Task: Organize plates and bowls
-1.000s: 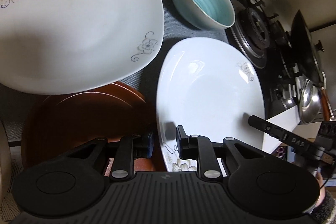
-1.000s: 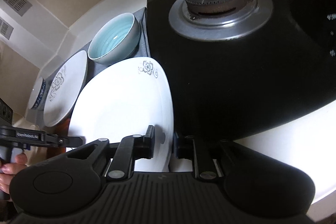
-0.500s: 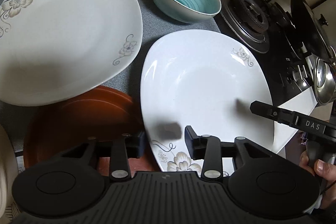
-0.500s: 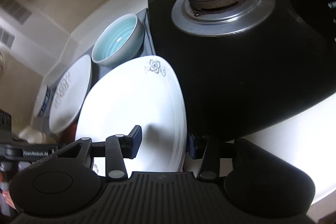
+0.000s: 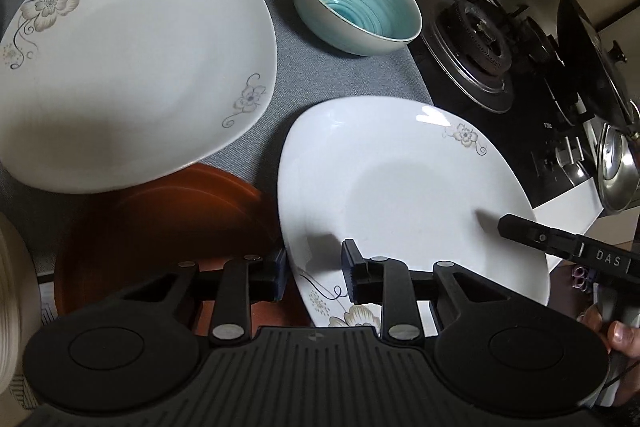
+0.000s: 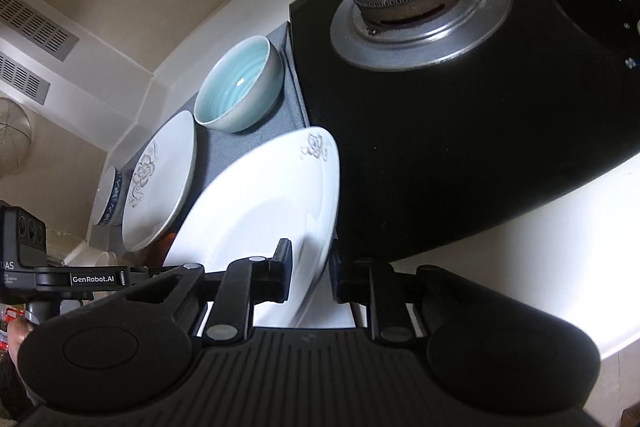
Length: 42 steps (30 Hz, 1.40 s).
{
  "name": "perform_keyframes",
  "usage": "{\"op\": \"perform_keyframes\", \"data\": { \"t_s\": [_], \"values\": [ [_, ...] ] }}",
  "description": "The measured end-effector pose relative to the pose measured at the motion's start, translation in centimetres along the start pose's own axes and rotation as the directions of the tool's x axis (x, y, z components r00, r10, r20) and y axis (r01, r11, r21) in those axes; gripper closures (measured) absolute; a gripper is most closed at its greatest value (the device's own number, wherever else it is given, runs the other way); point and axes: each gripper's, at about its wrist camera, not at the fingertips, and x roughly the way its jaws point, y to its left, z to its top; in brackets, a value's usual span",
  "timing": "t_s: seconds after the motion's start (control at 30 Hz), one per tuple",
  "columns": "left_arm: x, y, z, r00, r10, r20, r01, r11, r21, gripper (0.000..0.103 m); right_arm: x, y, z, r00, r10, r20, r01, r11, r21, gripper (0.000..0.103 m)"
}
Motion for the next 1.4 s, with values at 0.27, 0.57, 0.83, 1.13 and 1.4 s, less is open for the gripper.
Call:
{"op": "perform_keyframes", "data": {
  "t_s": [0.27, 0.57, 0.83, 1.13, 1.4],
  "values": [
    [-0.3, 0.2, 0.2, 1.0, -0.017, -0.004, 0.017, 0.998, -0.059, 0.073, -2.0, 0.2, 0.3, 0.998, 0.058, 0.035, -0.058, 0.998, -0.002, 0.084],
    [-4.3, -0.6, 0.1, 0.998, -0.04, 0.054, 0.044, 0.996, -0.075, 0.074, -3.9, 0.6, 1.2, 0.988, 0.129, 0.085, -0.133, 0.99, 0.039, 0.084],
    [-8.6, 0.9, 0.5, 0.988, -0.057, 0.142, 0.076, 0.989, -0.128, 0.074, -2.7, 2.0, 2.2, 0.98, 0.191, 0.056, -0.194, 0.98, 0.037, 0.084],
    [-10.2, 5.5, 0.2, 0.979, -0.101, 0.179, 0.144, 0.959, -0.245, 0.073, 0.8, 3.8, 2.7, 0.962, 0.272, 0.015, -0.273, 0.96, 0.056, 0.084],
    [-10.1, 9.6, 0.7, 0.978, -0.027, 0.206, 0.096, 0.938, -0.332, 0.071, 5.1, 7.0, 3.1, 0.96, 0.273, -0.061, -0.274, 0.962, -0.003, 0.084]
  ]
}}
